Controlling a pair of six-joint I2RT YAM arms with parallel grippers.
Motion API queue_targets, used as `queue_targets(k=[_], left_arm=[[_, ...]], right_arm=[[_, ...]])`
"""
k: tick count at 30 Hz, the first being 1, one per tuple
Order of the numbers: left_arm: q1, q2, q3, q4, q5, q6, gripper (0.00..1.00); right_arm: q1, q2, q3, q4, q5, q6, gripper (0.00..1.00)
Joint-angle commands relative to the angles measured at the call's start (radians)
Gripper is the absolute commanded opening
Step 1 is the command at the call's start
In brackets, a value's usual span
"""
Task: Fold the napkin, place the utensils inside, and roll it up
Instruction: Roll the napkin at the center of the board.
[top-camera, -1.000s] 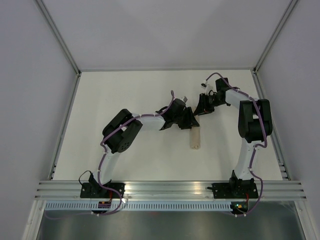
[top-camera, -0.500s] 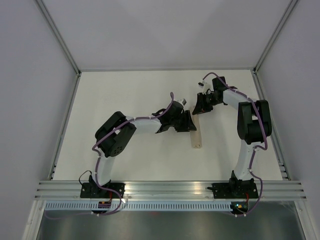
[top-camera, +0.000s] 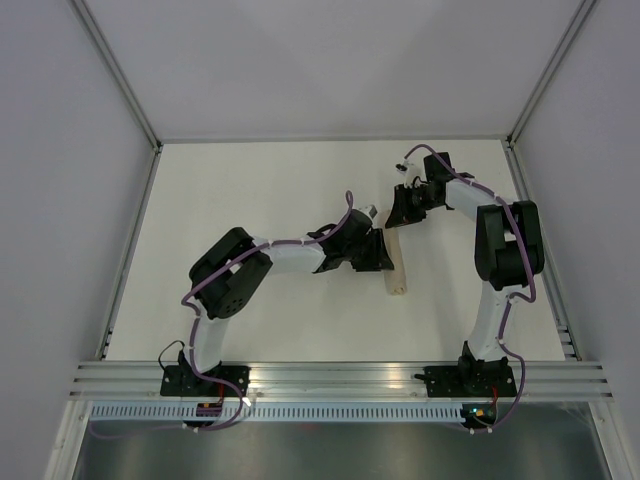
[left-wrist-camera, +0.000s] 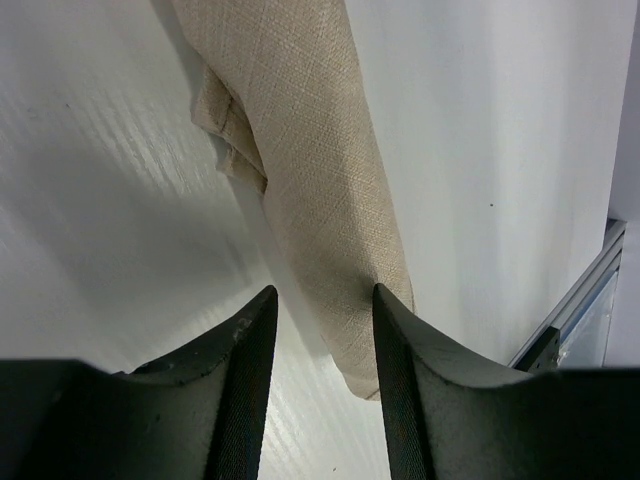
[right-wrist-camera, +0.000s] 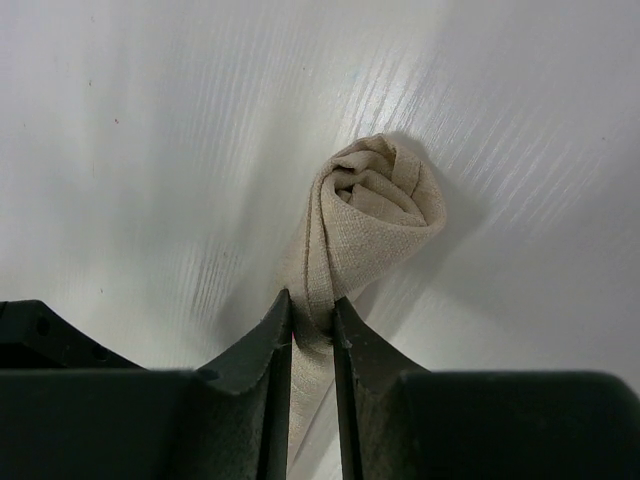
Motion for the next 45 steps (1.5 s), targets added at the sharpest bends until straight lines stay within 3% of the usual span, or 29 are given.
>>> queue_targets(k=[1,10,17,33,37,45], left_arm=[[-0.008,0.016,0.011,-0.052,-0.028,0.032,0.48],[-0.009,0.041,0.046,-0.206,-0.097,0.069,0.44],[-0.009,0.073,0.063,-0.216,-0.083,0.069,0.44],[0.000,0.061,0.121,-0.281,-0.089,0.121,0.45],[0.000,0.053,0.133,-0.282,-0.086,0.143,0.47],[0.006,0.046,0.170,-0.307,-0.074,0.166,0.47]], right_arm=[[0.003,-0.028,-0.015,0.031,0.092,-0.031,0.19],[0.013,-0.043,-0.017,0.036,0.112,-0.038,0.19],[0.020,-0.048,-0.009,0.025,0.108,-0.047,0.22],[0.020,-0.097,0.023,-0.006,0.044,-0.077,0.60],[0.020,-0.117,0.014,0.000,0.027,-0.080,0.65],[0.020,-0.114,0.005,-0.007,0.025,-0.091,0.65]])
